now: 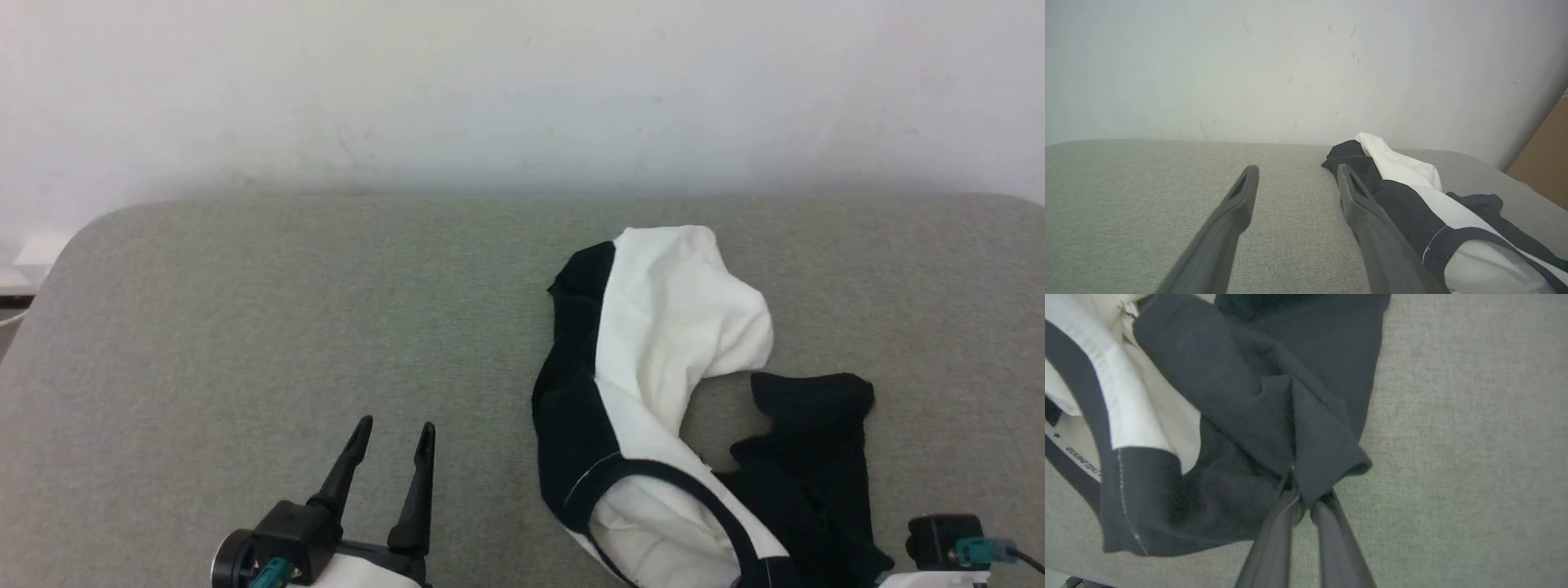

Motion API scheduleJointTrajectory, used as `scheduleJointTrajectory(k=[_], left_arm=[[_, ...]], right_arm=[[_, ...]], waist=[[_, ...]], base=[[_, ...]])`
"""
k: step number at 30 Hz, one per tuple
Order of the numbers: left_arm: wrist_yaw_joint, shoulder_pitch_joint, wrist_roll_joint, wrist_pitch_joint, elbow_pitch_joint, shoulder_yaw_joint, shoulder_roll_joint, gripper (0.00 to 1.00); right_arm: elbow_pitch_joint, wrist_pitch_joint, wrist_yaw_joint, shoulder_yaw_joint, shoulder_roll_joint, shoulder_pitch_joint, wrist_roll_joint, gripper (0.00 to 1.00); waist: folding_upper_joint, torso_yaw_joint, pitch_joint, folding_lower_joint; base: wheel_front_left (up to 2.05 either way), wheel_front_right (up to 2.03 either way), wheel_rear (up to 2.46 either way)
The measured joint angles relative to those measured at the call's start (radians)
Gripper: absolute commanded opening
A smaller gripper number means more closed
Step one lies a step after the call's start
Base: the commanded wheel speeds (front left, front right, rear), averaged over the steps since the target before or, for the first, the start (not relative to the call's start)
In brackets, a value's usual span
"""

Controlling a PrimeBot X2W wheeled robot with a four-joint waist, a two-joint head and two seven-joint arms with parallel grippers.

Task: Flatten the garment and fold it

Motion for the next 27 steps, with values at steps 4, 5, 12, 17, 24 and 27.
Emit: scheduleJointTrajectory(k=[4, 5, 12, 17, 24, 27], left_arm=[[-0.006, -0.006, 0.0, 0.0, 0.034, -0.016, 0.0, 1.0], [-0.009, -0.01, 0.0, 0.0, 0.049, -0.024, -0.001, 1.0], [-0.023, -0.092, -0.016, 0.032, 0.17, -0.061, -0.002, 1.0], [-0.027, -0.222, -0.038, 0.236, 0.235, -0.112, 0.0, 1.0], [-0.019, -0.404, -0.034, 0.495, 0.343, -0.136, 0.013, 1.0], [-0.007, -0.459, -0.024, 0.532, 0.393, -0.134, 0.021, 1.0]], right_arm=[[0.034, -0.028, 0.0, -0.044, 0.02, 0.01, -0.031, 1.0], [0.038, -0.044, 0.0, -0.047, 0.019, 0.004, -0.051, 1.0], [-0.051, -0.238, 0.0, -0.057, 0.02, -0.143, -0.038, 1.0], [-0.134, -0.369, 0.0, -0.045, 0.02, -0.186, -0.127, 1.0], [-0.129, -0.473, 0.0, -0.016, 0.021, -0.196, -0.132, 1.0], [-0.112, -0.497, 0.0, -0.005, 0.021, -0.196, -0.132, 1.0]], waist=[[0.0, -0.037, -0.001, 0.0001], [0.0, -0.045, -0.001, 0.0], [0.0, -0.091, 0.01, 0.0001], [0.0, -0.116, 0.034, 0.0002], [0.0, -0.152, 0.092, 0.0003], [0.0, -0.168, 0.12, 0.0003]], base=[[0.0, 0.0, 0.0], [0.0, 0.0, 0.0], [0.0, 0.0, 0.0], [0.0, 0.0, 0.0], [0.0, 0.0, 0.0], [0.0, 0.0, 0.0]])
